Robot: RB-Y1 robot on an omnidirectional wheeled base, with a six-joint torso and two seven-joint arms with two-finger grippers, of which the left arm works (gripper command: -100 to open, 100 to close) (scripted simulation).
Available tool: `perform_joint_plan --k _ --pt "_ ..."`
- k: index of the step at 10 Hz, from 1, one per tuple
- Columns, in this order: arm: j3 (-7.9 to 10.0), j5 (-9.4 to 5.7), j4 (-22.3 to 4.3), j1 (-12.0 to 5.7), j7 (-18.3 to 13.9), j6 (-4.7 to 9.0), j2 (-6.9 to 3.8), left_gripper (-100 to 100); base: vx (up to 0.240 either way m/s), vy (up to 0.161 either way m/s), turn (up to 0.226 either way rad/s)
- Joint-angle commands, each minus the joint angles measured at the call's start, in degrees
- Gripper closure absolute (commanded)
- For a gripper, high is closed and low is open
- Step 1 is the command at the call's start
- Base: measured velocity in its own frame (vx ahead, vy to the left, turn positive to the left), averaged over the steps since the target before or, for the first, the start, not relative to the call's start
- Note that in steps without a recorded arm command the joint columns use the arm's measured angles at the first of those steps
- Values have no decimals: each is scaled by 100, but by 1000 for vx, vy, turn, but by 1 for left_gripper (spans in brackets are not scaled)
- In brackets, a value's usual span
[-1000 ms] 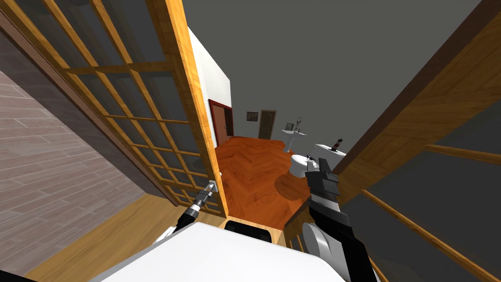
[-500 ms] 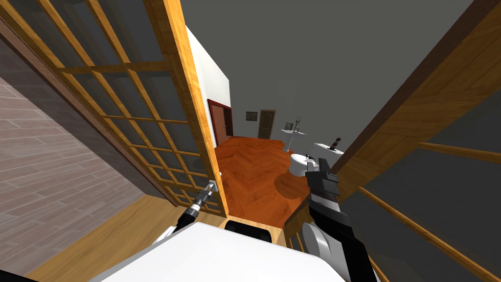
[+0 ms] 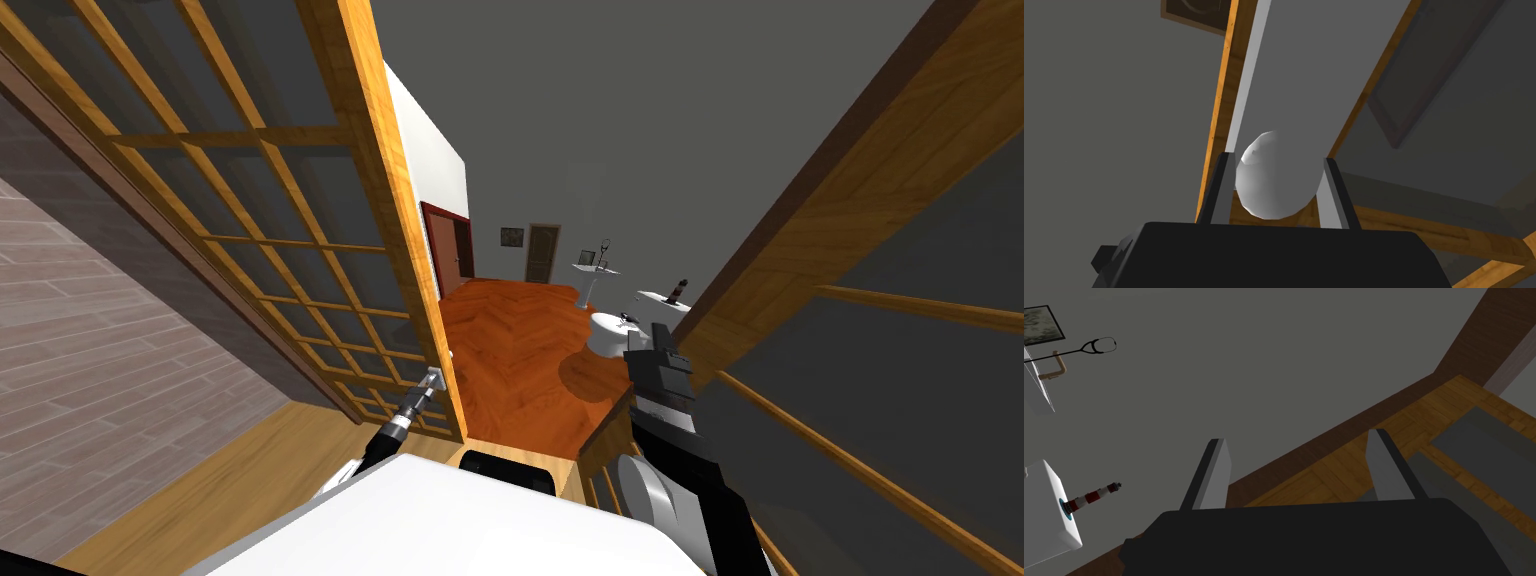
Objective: Pull the door open
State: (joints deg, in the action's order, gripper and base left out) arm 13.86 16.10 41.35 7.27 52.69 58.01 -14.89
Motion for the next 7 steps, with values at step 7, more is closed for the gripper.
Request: perform_joint_plan --k 7 --pt "-175 -338 -19 -46 -1040 -49 -5 100 -40 16 -46"
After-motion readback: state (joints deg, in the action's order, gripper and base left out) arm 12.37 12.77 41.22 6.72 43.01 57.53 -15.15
